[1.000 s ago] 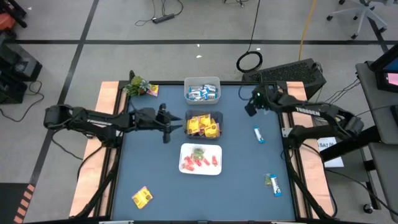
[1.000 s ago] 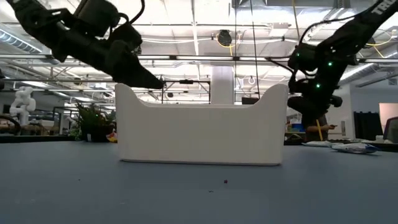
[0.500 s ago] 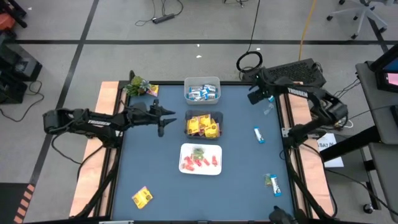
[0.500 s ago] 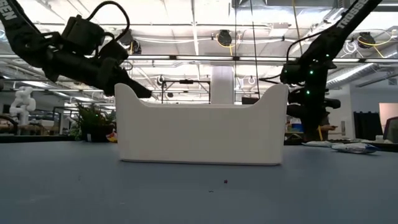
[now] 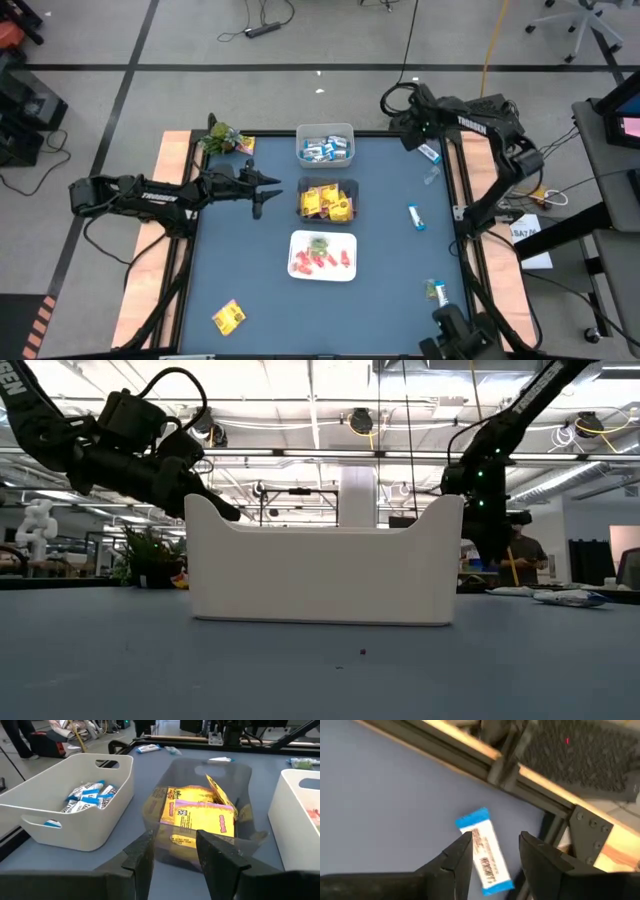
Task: Sort candy
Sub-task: Put the white chocolate bar into the gray bin
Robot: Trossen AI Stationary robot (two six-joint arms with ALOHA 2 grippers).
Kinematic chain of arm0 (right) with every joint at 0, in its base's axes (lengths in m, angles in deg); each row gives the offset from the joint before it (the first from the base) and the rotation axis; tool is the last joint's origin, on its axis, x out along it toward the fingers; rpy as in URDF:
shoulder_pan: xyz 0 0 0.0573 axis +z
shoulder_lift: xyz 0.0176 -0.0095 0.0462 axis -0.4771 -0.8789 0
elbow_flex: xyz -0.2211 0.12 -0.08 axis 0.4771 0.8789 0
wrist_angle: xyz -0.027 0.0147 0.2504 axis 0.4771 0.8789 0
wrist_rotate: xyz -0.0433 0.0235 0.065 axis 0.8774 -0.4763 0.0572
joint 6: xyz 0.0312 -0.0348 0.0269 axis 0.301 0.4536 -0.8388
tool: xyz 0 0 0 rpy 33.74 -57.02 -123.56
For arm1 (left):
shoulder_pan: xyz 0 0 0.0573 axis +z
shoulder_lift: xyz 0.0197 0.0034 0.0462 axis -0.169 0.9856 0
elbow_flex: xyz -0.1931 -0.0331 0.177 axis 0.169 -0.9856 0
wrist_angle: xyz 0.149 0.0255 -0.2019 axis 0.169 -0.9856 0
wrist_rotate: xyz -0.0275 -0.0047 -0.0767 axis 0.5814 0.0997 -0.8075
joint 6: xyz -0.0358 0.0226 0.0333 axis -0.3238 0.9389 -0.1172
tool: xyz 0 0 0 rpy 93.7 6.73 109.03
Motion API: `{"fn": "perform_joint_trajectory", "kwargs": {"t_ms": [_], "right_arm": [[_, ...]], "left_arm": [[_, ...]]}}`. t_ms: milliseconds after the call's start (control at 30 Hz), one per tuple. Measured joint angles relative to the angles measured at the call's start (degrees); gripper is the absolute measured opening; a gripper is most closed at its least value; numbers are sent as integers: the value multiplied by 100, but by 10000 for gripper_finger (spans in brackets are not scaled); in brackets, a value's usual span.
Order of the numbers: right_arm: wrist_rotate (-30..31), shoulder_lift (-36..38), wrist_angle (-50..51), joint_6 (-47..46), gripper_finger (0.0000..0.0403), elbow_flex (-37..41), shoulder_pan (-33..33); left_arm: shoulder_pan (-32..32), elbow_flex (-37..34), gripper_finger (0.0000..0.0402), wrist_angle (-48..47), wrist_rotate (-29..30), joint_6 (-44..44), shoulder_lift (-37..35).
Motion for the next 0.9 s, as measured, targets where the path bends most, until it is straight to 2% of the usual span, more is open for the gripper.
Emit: {"fn": "perform_joint_trajectory", "kwargs": {"t_ms": [133,267,533,667,900], "right_arm": [[-29,-616,633,273,148,-450,-168],[-167,-1120,870,594,148,-580,-239],[-453,-1502,842,834,145,-591,-317],[-467,-1506,837,957,120,-591,-321],[-492,-1232,812,1094,44,-580,-280]], "left_arm": [[0,0,153,-7,0,-2,0],[0,0,153,-27,2,-3,0],[0,2,153,-41,4,-4,0],[0,2,153,-22,4,-20,0],[0,2,153,-16,4,35,0]]}}
